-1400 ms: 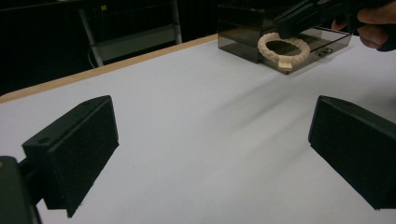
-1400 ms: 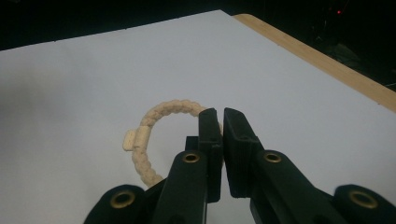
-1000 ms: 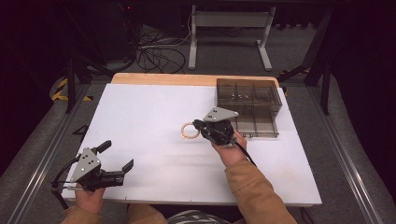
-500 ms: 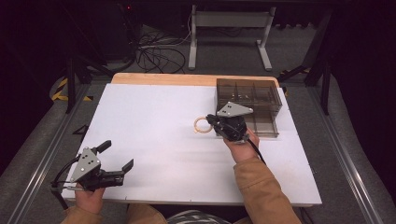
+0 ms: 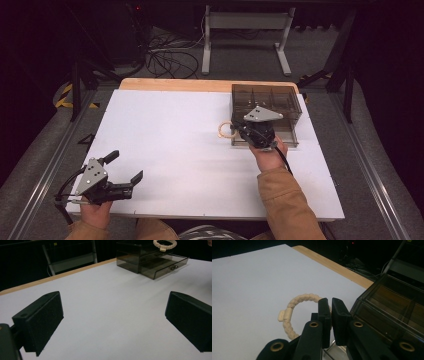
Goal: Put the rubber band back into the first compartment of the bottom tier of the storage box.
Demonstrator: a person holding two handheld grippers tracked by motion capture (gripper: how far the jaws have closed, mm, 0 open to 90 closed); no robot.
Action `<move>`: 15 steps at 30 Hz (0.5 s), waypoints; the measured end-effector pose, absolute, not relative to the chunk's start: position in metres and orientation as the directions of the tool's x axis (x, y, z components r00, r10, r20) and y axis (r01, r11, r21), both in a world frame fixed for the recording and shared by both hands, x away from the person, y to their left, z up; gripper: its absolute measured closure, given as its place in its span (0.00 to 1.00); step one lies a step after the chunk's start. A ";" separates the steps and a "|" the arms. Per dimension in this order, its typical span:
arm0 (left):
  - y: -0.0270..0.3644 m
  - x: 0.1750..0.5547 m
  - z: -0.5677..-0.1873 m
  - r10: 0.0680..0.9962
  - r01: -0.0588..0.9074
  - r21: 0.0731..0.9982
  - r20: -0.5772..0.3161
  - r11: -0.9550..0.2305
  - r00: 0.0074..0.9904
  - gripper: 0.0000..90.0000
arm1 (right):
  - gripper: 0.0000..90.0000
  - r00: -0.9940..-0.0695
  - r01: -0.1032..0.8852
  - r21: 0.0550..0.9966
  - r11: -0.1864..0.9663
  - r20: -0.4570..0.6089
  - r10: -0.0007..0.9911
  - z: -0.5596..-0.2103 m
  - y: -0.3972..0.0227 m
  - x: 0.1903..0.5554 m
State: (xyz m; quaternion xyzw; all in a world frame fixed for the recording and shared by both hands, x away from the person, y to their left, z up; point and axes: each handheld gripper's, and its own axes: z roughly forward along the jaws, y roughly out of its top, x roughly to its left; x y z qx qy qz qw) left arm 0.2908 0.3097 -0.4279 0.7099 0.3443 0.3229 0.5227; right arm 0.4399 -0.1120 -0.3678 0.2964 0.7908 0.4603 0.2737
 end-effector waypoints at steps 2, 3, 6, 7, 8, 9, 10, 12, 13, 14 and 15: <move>0.310 0.291 -0.428 0.827 0.150 0.965 0.100 -0.217 0.554 0.02 | 0.96 -0.667 0.221 0.891 0.397 -0.159 0.728 -0.368 -0.115 0.441; 0.310 0.291 -0.428 0.827 0.150 0.965 0.099 -0.216 0.553 0.02 | 0.96 -0.661 0.224 0.891 0.394 -0.158 0.734 -0.367 -0.118 0.442; 0.310 0.291 -0.428 0.827 0.151 0.965 0.098 -0.216 0.553 0.02 | 0.96 -0.645 0.233 0.893 0.386 -0.155 0.748 -0.367 -0.124 0.443; 0.310 0.291 -0.428 0.827 0.153 0.964 0.097 -0.216 0.554 0.02 | 0.96 -0.639 0.233 0.893 0.384 -0.157 0.753 -0.367 -0.126 0.444; 0.309 0.291 -0.428 0.826 0.153 0.964 0.097 -0.216 0.555 0.02 | 0.96 -0.631 0.239 0.893 0.381 -0.156 0.760 -0.367 -0.128 0.445; 0.309 0.291 -0.428 0.826 0.152 0.965 0.098 -0.216 0.554 0.02 | 0.96 -0.625 0.241 0.893 0.380 -0.157 0.765 -0.368 -0.130 0.446; 0.309 0.291 -0.428 0.826 0.152 0.965 0.098 -0.216 0.555 0.02 | 0.96 -0.618 0.246 0.893 0.376 -0.155 0.771 -0.368 -0.132 0.446; 0.309 0.291 -0.428 0.826 0.155 0.964 0.097 -0.217 0.555 0.02 | 0.96 -0.604 0.252 0.893 0.372 -0.155 0.782 -0.369 -0.136 0.448; 0.309 0.291 -0.428 0.826 0.155 0.964 0.096 -0.216 0.555 0.02 | 0.96 -0.598 0.254 0.893 0.371 -0.156 0.786 -0.370 -0.138 0.448; 0.309 0.291 -0.428 0.827 0.155 0.964 0.095 -0.215 0.555 0.02 | 0.96 -0.591 0.258 0.894 0.365 -0.153 0.792 -0.370 -0.139 0.449; 0.309 0.291 -0.428 0.827 0.155 0.964 0.095 -0.215 0.555 0.02 | 0.96 -0.584 0.263 0.895 0.361 -0.150 0.797 -0.371 -0.141 0.450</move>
